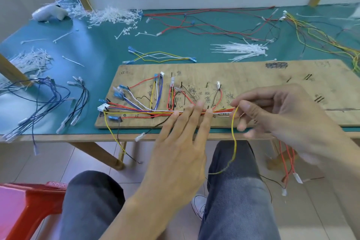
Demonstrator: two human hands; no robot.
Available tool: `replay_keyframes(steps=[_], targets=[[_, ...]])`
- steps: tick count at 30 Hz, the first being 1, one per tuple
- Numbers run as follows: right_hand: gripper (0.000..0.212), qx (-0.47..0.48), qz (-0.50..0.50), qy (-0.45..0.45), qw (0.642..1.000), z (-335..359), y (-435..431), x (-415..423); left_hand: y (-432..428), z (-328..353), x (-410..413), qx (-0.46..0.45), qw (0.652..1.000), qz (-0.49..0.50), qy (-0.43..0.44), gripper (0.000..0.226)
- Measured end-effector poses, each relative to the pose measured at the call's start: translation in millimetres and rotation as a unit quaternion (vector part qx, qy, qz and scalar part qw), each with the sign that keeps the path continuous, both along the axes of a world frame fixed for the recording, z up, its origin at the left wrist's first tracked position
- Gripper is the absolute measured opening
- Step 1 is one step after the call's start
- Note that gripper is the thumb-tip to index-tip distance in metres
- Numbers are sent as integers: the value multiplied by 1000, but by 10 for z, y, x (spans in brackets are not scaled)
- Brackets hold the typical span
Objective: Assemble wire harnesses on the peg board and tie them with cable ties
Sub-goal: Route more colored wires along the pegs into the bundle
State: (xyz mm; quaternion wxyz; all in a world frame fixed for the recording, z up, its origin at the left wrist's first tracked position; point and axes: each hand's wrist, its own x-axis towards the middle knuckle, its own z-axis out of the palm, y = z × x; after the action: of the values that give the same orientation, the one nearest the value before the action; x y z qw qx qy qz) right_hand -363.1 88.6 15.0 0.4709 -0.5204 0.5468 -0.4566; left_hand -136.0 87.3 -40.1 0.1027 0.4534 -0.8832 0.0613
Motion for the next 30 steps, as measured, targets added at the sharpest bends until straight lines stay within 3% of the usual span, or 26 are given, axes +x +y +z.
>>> replay_keyframes(steps=[7,12,17,24,30], targets=[[14,-113,-69,198,971,5,-319,109,-32,14,-85,14,1000,16,15,70],[11,-155,-103,357,916,7,-630,304,-42,38,-71,27,999,7,17,71],[20,-122,-99,509,846,-62,-848,559,-10,40,-122,29,1000,10,0,70],[10,-75,-107,526,841,-72,-1040,569,-21,66,-106,39,998,17,47,67],[8,-67,-1,483,873,42,-1145,466,-23,76,-91,69,996,20,57,81]])
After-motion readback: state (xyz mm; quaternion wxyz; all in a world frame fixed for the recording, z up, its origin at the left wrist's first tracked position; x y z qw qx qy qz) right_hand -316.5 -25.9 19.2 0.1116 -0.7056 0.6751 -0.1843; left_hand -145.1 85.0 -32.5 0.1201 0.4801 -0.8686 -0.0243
